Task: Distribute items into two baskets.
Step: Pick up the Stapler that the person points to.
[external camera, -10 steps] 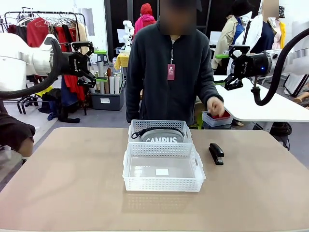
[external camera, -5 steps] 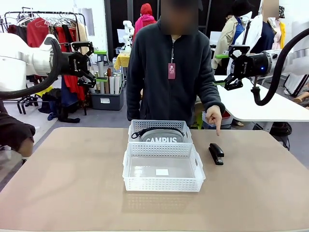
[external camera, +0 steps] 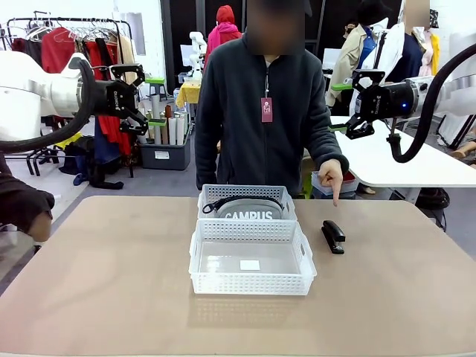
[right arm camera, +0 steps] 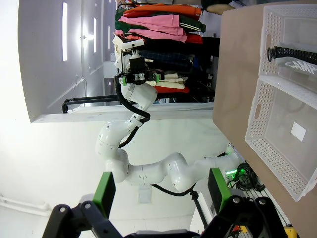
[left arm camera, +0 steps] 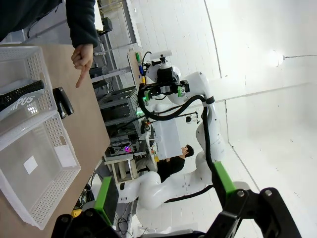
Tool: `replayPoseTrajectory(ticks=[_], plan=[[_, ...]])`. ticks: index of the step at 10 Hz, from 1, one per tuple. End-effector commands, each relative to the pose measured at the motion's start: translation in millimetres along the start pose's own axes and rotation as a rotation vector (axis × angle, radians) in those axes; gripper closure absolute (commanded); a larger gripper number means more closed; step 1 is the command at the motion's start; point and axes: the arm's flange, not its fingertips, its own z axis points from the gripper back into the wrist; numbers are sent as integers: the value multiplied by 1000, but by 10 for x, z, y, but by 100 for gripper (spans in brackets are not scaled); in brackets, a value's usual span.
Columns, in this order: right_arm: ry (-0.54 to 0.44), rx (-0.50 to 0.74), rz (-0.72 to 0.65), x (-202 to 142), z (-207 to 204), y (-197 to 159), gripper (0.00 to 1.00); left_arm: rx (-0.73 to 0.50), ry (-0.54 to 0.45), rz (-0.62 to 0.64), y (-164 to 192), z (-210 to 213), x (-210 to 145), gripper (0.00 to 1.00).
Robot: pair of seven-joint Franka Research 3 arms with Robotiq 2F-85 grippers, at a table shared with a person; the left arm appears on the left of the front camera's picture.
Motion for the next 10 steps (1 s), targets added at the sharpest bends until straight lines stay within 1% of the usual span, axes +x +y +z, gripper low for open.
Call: replayPoseTrajectory(ticks=[1,5,6,7,8,9,10], plan=[[-1,0,-5,-4,2,27,0,2,-1,10,-22,8,-9,0],[0,0,0,0,0,0,0,2,-1,10,-22,8,-9,0],[51,-63,-36,-23,27,41,0,2,-1,10,-22,8,-9,0],[20,-221,-80,-24,30,58,0,2,-1,10,-22,8,-9,0],[-33,-379,-95,-21,38,86,0,2,-1,10,-22,8,-9,0],[-104,-554,-40,-33,29,102,0,2,-1,10,-22,8,-9,0],[-152,-716,5,-10,20,128,0,2,-1,10,-22,8,-9,0]])
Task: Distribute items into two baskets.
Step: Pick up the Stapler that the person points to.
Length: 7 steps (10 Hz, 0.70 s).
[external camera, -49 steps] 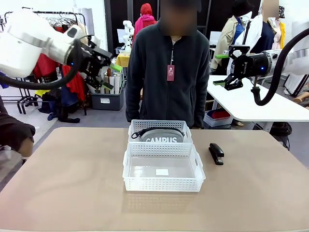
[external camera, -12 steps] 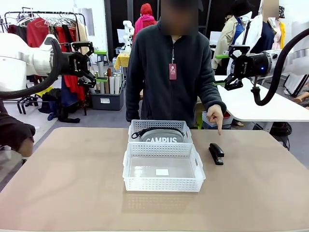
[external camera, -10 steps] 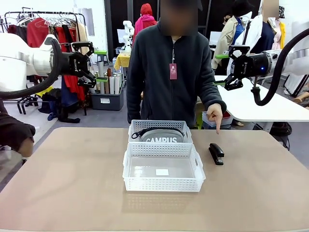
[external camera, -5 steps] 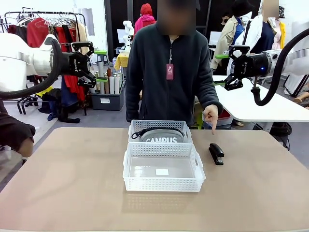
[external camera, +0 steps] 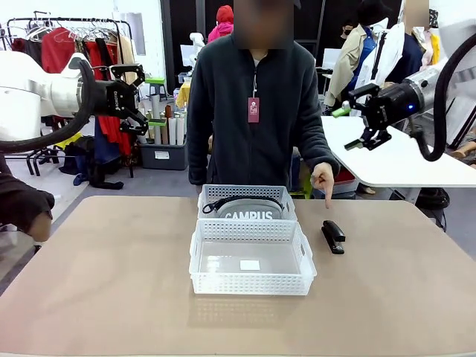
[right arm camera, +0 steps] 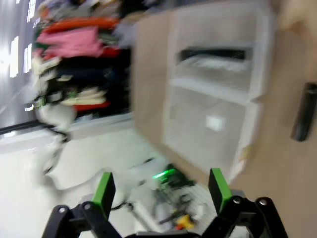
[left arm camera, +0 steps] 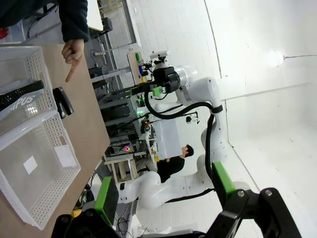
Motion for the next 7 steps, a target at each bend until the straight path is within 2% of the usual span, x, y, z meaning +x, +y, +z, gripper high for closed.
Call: replayPoseTrajectory(ticks=[1,3,4,5,6,7], plan=[[-100,-340,11,-8,-151,136,0,2,-1,10,-23,9,-10,0],[-98,-588,54,5,-183,157,0,2,-1,10,-23,9,-10,0],[-105,-755,114,-23,-216,139,0,2,-1,10,-23,9,-10,0],[-49,-864,107,-66,-266,118,0,2,-1,10,-23,9,-10,0],[-54,-938,125,-75,-305,100,0,2,-1,10,-23,9,-10,0],[-12,-968,107,-83,-338,65,0,2,-1,10,-23,9,-10,0]])
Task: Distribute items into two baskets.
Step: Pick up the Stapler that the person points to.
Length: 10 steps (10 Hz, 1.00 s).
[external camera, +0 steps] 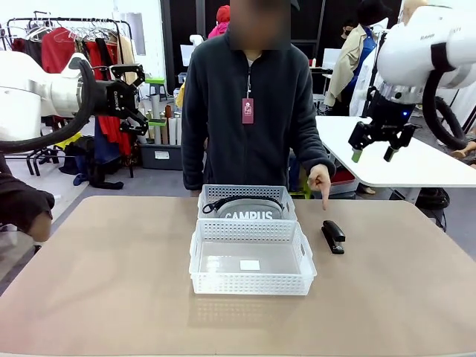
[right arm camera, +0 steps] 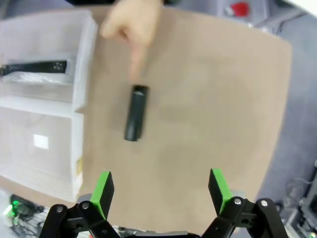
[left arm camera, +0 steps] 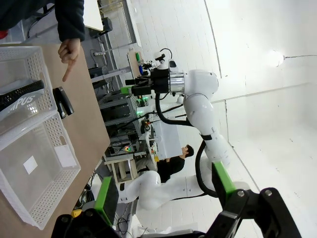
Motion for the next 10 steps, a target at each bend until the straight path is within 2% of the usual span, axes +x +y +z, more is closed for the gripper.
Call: replayPoseTrajectory(ticks=[1,2,10], plan=[[52,39,-22,-12,7,85,0,2,-1,10,-24,10,-10,0],[0,0,0,0,0,0,0,2,-1,10,-24,10,-10,0],[0,0,0,0,0,0,0,2,-1,10,-24,10,-10,0]])
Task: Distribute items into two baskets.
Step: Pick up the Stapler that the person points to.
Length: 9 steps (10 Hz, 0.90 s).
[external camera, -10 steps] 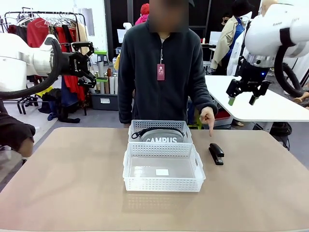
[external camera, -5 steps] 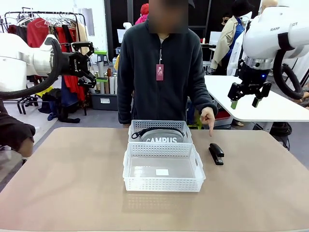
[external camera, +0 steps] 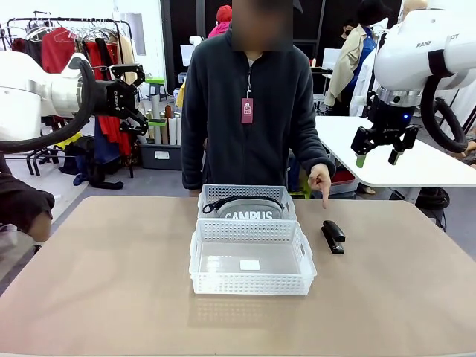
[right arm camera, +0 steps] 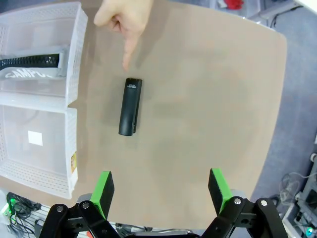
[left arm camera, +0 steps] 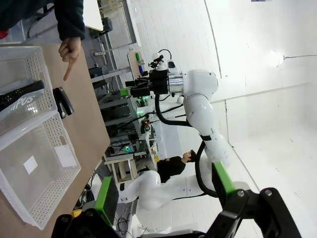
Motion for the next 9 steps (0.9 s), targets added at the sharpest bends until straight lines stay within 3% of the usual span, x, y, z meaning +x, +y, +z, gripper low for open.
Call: replayPoseTrajectory(ticks=[1,7,9], plan=[[-19,5,0,11,6,-5,0,2,-1,9,-25,10,-10,0],[0,0,0,0,0,0,0,2,-1,9,-25,10,-10,0],[-4,8,41,41,-190,84,0,2,-1,9,-25,10,-10,0]])
